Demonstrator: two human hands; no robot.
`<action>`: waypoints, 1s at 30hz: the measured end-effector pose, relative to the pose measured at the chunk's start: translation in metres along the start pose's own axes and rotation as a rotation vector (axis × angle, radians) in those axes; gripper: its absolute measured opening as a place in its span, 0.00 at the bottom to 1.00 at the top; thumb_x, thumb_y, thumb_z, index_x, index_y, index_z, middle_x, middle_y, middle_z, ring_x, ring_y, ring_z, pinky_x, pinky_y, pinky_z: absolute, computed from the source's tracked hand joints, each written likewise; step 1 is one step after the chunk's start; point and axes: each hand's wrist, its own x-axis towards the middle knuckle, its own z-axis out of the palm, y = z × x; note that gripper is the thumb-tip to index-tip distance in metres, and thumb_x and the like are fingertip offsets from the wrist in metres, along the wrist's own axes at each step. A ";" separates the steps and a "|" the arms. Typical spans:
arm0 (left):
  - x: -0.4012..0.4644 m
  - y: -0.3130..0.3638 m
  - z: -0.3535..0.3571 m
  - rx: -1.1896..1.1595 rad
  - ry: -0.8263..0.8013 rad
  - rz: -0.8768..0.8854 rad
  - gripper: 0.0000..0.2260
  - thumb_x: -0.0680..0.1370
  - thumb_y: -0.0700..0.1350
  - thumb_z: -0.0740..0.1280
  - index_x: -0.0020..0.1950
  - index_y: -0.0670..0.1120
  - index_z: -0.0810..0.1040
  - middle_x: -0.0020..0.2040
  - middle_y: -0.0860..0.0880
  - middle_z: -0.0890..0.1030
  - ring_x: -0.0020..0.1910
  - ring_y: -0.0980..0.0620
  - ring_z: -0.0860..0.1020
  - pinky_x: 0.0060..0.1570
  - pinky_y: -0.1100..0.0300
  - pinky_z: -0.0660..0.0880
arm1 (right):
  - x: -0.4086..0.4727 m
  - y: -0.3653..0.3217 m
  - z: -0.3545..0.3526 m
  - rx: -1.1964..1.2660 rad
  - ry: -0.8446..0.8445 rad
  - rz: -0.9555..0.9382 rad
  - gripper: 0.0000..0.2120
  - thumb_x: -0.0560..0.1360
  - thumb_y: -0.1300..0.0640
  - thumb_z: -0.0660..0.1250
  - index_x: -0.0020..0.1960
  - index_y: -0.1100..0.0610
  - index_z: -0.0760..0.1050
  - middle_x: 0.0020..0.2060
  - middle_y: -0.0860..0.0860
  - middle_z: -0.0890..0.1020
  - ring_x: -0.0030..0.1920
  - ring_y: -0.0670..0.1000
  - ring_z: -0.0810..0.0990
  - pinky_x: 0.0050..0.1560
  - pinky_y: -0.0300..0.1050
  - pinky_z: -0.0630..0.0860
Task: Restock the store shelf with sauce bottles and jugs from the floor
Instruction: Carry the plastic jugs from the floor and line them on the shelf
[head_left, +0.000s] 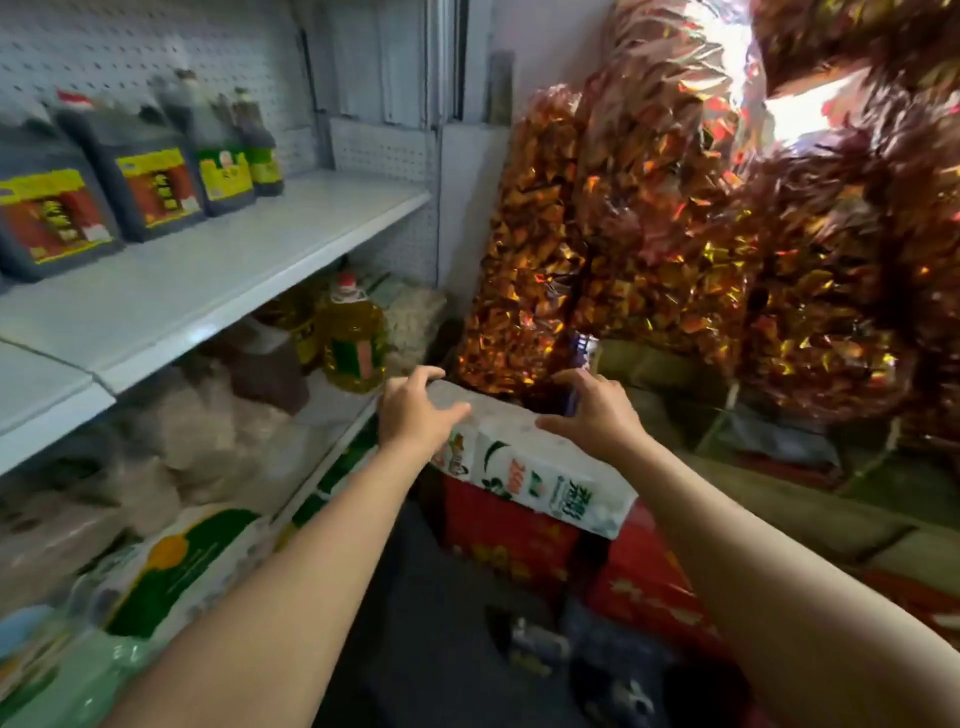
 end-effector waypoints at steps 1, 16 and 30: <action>0.002 0.003 0.016 0.011 -0.050 0.002 0.26 0.72 0.55 0.76 0.67 0.53 0.73 0.65 0.44 0.70 0.65 0.43 0.71 0.63 0.53 0.70 | -0.003 0.014 0.001 0.003 -0.008 0.044 0.35 0.71 0.38 0.75 0.73 0.48 0.70 0.66 0.54 0.76 0.69 0.58 0.69 0.62 0.51 0.71; 0.063 -0.017 0.187 0.089 -0.536 0.103 0.25 0.73 0.52 0.75 0.69 0.50 0.74 0.65 0.44 0.73 0.60 0.46 0.75 0.58 0.60 0.70 | -0.002 0.152 0.091 0.100 -0.074 0.497 0.33 0.70 0.44 0.78 0.70 0.47 0.71 0.68 0.56 0.74 0.67 0.60 0.72 0.60 0.52 0.73; 0.007 -0.147 0.330 0.172 -0.657 -0.038 0.26 0.74 0.52 0.76 0.69 0.50 0.74 0.66 0.46 0.73 0.66 0.45 0.72 0.57 0.57 0.69 | -0.055 0.273 0.273 0.193 -0.267 0.554 0.35 0.71 0.45 0.78 0.72 0.55 0.69 0.67 0.56 0.76 0.68 0.60 0.72 0.62 0.52 0.71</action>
